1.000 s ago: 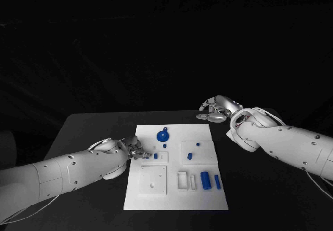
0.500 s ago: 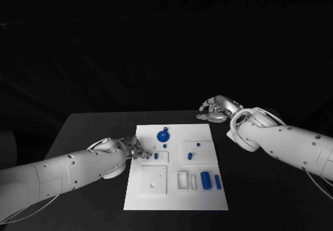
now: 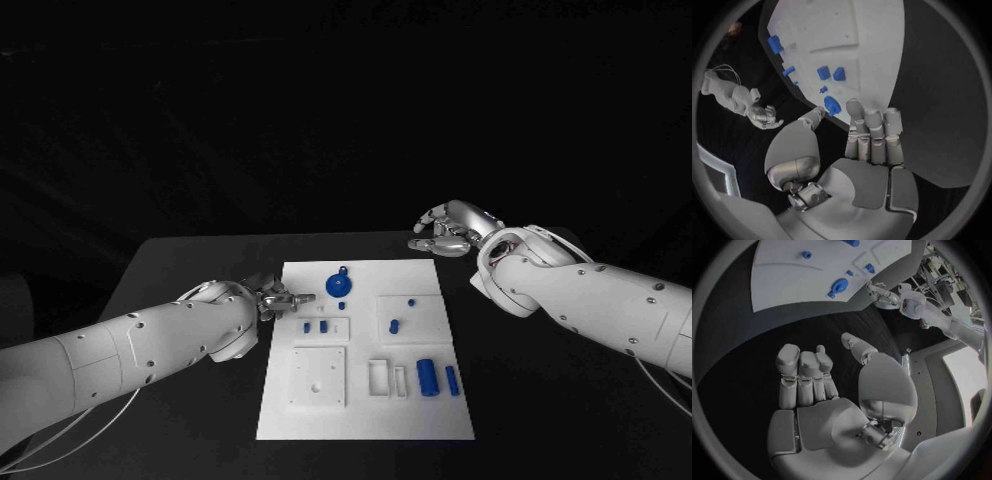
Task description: Assemble the parts on the task board
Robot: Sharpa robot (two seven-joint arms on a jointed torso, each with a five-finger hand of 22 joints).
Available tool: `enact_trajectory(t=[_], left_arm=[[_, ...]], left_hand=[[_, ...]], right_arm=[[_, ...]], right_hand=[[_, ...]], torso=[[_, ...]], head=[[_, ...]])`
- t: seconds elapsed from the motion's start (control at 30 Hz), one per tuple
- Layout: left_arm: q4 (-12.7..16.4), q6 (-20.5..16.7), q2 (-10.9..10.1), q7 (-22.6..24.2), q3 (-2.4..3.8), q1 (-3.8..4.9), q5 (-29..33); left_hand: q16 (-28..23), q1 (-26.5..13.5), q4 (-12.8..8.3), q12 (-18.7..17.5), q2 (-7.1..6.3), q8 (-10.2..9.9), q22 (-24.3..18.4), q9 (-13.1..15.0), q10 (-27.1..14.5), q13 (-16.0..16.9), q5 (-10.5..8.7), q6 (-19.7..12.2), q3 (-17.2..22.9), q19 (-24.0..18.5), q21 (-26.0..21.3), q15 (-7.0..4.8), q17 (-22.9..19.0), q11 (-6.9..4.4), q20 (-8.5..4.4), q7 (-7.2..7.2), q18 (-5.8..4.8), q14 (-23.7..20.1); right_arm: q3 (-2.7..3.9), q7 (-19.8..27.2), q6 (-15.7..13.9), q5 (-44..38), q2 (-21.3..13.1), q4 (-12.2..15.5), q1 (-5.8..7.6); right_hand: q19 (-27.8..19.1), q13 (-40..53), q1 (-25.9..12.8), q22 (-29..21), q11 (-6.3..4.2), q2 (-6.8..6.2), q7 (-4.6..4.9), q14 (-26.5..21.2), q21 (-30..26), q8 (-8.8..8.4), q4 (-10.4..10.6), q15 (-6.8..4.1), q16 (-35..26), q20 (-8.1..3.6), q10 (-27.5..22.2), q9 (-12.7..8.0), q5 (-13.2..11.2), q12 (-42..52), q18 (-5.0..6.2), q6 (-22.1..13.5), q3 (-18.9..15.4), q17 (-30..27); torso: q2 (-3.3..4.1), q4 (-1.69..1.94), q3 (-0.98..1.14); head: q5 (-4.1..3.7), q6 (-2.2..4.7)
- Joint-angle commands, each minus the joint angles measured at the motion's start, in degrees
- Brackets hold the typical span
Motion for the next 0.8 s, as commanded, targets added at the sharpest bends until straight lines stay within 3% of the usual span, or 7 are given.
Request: enact_trajectory(t=[0.03,0.1,0.2,0.3,0.4,0.6,0.8], left_arm=[[-0.71,-5.00,0.18,6.91,0.26,0.40,6.74],[-0.64,-6.08,0.32,9.98,0.34,0.58,6.99],[-0.69,-6.74,0.86,15.44,0.34,0.77,7.54],[-0.26,-7.46,1.33,18.38,0.34,0.85,5.41],[-0.12,-5.91,1.95,19.60,0.33,1.00,1.30],[-0.42,-4.87,3.61,20.14,0.21,1.24,-8.29],[-1.46,-3.48,5.44,19.24,-0.01,1.75,-14.44]], left_hand=[[-1.86,0.79,0.76,-1.90,0.23,-0.47,-0.19,-0.11,-2.40,-0.94,0.71,-2.26,-0.52,-1.84,-1.59,0.96,-0.95,0.90,-6.92,0.90,-0.18,-2.00],[-3.85,6.43,-2.18,-4.12,1.24,-0.95,-0.48,-0.19,-5.34,-2.05,3.47,-4.24,0.72,-3.65,-2.84,1.88,-1.93,1.95,-6.32,1.52,-0.49,-4.37],[-6.20,16.47,-10.79,-8.17,4.52,-1.52,-0.74,-0.43,-8.97,-4.39,11.33,-6.29,2.07,-5.99,-4.23,4.18,-3.22,3.71,-4.18,3.37,-1.65,-6.83],[-9.17,23.30,-20.22,-15.28,7.37,-1.24,-1.92,-1.31,-11.41,-9.57,8.72,-6.81,2.77,-8.23,-7.20,6.10,-5.19,5.38,-2.06,4.66,-2.44,-8.78],[-9.46,25.34,-23.96,-20.80,7.62,-1.44,-1.97,-2.61,-10.56,-13.67,8.39,-6.88,5.09,-7.62,-7.68,6.74,-5.76,6.31,-1.48,4.92,-2.37,-8.38],[-8.92,27.23,-25.28,-27.58,7.51,-1.55,-1.37,-4.16,-9.83,-17.86,7.41,-6.39,6.08,-6.93,-7.76,7.26,-5.99,7.39,-1.00,4.80,-1.86,-7.60],[-7.84,28.46,-25.30,-32.60,6.74,-2.14,-0.65,-5.27,-9.13,-20.28,8.66,-6.12,6.03,-5.81,-7.26,7.78,-5.80,8.04,-0.48,4.82,-0.98,-6.60]], right_arm=[[0.03,0.60,0.37,-0.06,0.09,0.00,-0.03],[0.03,0.58,0.44,-0.02,0.09,-0.04,-0.03],[0.03,0.62,0.47,-0.01,0.12,-0.09,-0.04],[0.03,0.65,0.52,0.02,0.18,-0.25,-0.04],[0.03,0.66,0.55,0.07,0.23,-0.37,-0.04],[0.03,0.69,0.57,0.08,0.36,-0.35,-0.04],[0.03,0.67,0.59,0.08,0.47,-0.35,-0.04]], right_hand=[[-0.12,-0.06,0.17,0.25,0.99,0.01,0.57,0.55,-0.26,-0.28,0.06,0.05,-0.31,-0.41,-2.82,0.08,0.25,0.23,6.77,0.18,-0.39,0.10],[-0.12,-0.06,0.17,0.25,0.99,0.01,0.57,0.55,-0.27,-0.28,0.07,0.05,-0.32,-0.41,-2.82,0.08,0.26,0.23,6.77,0.17,-0.39,0.10],[-0.12,-0.06,0.17,0.25,0.99,0.02,0.57,0.55,-0.27,-0.29,0.07,0.05,-0.32,-0.41,-2.82,0.07,0.27,0.23,6.77,0.16,-0.39,0.10],[-0.12,-0.07,0.19,0.25,0.99,0.04,0.58,0.55,-0.27,-0.30,0.07,0.06,-0.32,-0.41,-2.83,0.07,0.28,0.23,6.77,0.14,-0.38,0.10],[-0.11,-0.07,0.20,0.25,1.00,0.05,0.58,0.55,-0.28,-0.31,0.07,0.06,-0.32,-0.41,-2.83,0.07,0.29,0.23,6.77,0.13,-0.37,0.11],[-0.11,-0.08,0.23,0.25,1.00,0.06,0.58,0.55,-0.28,-0.32,0.07,0.06,-0.33,-0.42,-2.83,0.07,0.31,0.24,6.77,0.11,-0.36,0.11],[-0.11,-0.09,0.25,0.26,1.00,0.07,0.58,0.56,-0.29,-0.34,0.07,0.06,-0.33,-0.42,-2.83,0.07,0.33,0.24,6.77,0.09,-0.35,0.12]], torso=[[-0.01,0.01,0.07],[-0.01,0.01,0.10],[0.06,-0.04,0.08],[0.06,-0.04,0.05],[0.09,-0.06,0.02],[0.07,0.01,0.05],[0.07,0.02,0.03]], head=[[-0.08,0.12],[-0.10,0.14],[-0.13,0.29],[-0.27,0.44],[-0.39,0.54],[-0.43,0.71],[-0.54,0.81]])
